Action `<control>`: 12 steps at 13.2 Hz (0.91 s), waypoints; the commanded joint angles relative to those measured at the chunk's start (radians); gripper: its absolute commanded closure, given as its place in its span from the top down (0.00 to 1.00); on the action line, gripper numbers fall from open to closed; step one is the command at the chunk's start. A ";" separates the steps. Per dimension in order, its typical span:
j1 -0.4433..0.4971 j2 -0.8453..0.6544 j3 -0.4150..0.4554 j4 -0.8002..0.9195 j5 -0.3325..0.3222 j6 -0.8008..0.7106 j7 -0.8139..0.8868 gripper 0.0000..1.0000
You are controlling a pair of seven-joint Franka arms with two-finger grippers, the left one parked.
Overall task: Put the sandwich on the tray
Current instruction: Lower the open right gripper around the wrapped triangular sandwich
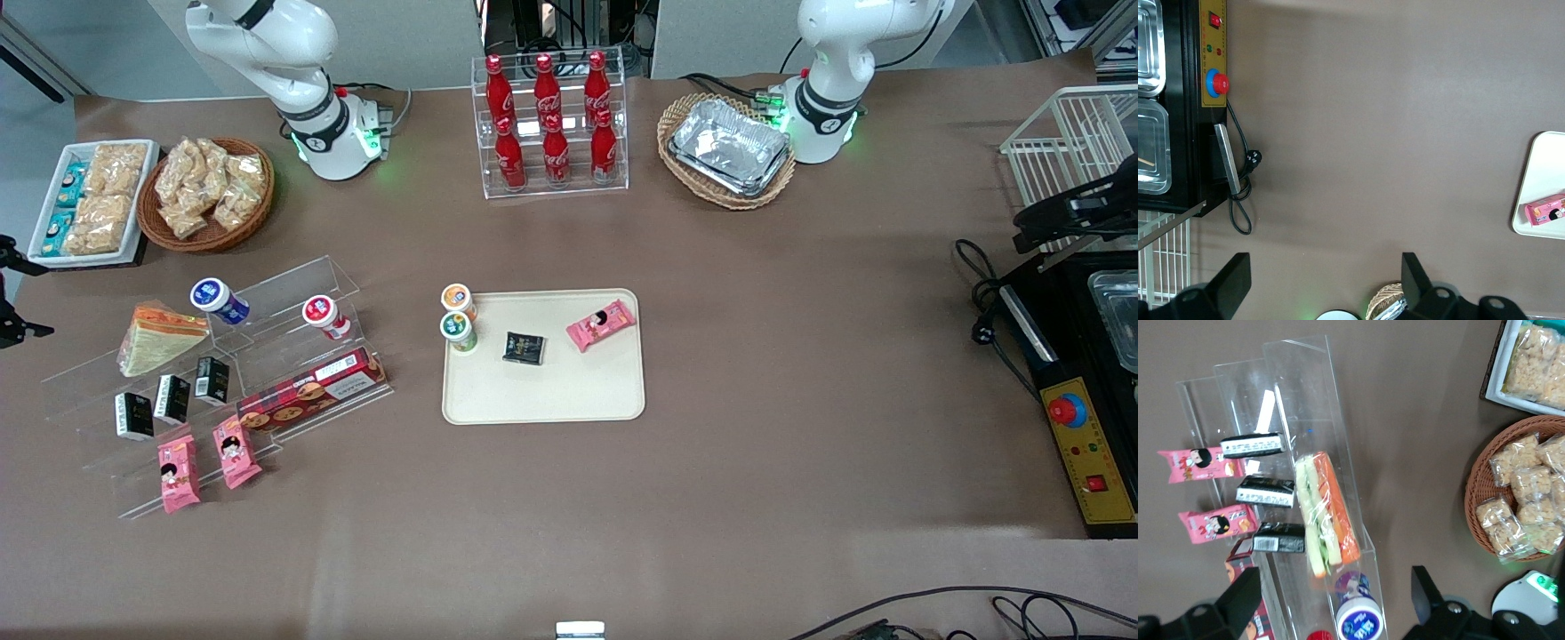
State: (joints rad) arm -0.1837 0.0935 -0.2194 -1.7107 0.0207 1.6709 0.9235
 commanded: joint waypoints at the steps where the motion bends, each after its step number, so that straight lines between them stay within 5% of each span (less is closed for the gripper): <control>1: -0.007 -0.029 0.011 -0.115 0.022 0.107 0.034 1.00; 3: -0.007 -0.015 0.009 -0.119 0.071 0.122 0.034 1.00; 12: 0.006 -0.017 0.015 -0.234 0.073 0.214 0.032 1.00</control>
State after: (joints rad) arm -0.1829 0.0940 -0.2028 -1.8941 0.0796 1.8349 0.9449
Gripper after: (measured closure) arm 0.000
